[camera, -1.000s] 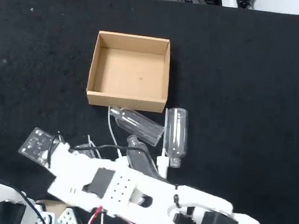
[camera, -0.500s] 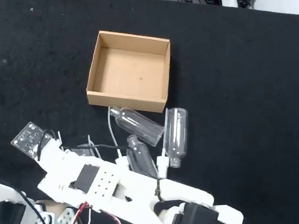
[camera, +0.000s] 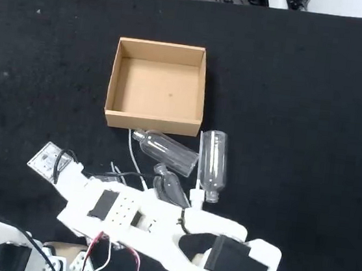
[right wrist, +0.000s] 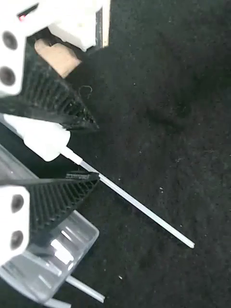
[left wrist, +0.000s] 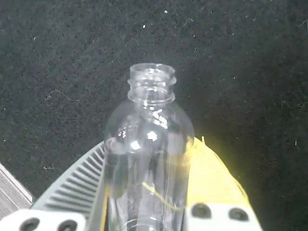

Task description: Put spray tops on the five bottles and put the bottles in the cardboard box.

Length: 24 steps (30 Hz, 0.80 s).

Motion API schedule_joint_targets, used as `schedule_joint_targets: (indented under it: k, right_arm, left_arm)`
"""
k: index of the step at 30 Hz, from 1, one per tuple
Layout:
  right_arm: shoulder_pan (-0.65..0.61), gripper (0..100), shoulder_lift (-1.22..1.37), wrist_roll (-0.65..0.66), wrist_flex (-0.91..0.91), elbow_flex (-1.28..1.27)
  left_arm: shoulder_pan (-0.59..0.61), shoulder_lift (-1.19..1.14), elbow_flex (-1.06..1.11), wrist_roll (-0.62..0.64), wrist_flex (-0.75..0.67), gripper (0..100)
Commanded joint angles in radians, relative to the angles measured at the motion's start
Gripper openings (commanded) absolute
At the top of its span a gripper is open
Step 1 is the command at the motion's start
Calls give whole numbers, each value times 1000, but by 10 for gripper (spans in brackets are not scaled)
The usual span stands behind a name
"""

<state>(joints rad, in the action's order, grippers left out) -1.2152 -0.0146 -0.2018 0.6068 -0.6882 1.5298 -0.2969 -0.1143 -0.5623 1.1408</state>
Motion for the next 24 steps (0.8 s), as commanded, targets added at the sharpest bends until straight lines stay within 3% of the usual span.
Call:
schedule_joint_targets:
  k: [1, 21, 24]
  right_arm:
    - [21, 121, -8, -8, -25, 56]
    - [17, 116, 70, -6, 3, 82]
    - [-3, 28, 70, 0, 3, 82]
  left_arm:
    - [5, 17, -56, -14, -2, 30]
    - [5, 17, -131, -14, 8, 30]
    - [5, 17, -130, -14, 8, 30]
